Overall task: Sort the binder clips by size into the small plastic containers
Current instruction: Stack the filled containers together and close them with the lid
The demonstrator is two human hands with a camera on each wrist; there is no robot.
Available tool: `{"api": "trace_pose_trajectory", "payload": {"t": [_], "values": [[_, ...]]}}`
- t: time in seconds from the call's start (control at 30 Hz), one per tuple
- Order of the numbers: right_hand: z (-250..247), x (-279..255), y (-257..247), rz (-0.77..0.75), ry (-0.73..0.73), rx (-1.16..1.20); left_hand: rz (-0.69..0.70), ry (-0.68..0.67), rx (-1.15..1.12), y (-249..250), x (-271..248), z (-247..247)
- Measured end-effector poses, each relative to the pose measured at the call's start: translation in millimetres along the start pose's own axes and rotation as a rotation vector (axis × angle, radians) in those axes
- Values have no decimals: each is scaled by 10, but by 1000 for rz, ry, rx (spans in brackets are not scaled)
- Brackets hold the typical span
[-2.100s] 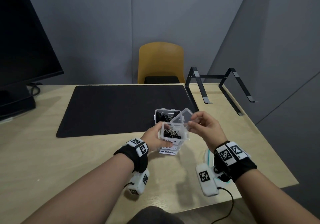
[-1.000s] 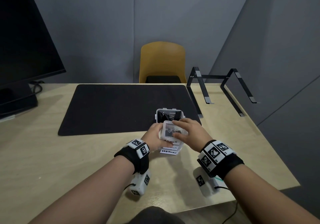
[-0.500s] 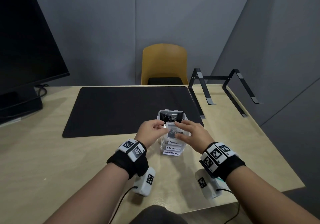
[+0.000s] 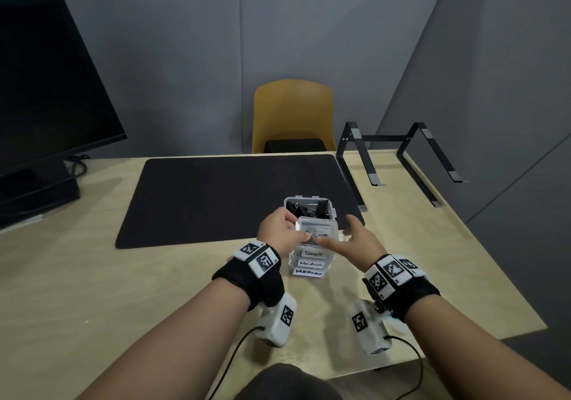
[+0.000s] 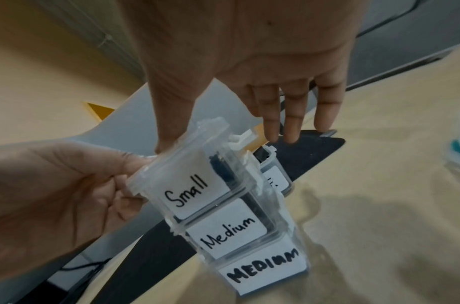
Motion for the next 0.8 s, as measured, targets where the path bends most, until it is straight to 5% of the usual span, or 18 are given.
{"api": "trace_pose_trajectory", "payload": {"t": [0.17,0.47,0.8], "values": [[-2,16,230,131,-22,2,-13,-1,1,-22,-57,30],[-48,-7,-63,-74,31,-73,-28,-95,-2,-166,-51,88],[-97,-90,140,5,-30,-75,2,-117,23,-71,-88,83]]}}
Point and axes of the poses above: each hand's wrist, its own x-axis towards the middle knuckle, its own z-axis out of the palm, y = z × x, the point moved 10 cm from there along x, towards the middle knuckle, and after that the axes turned 14 degrees about x, right-handed, at the moved point
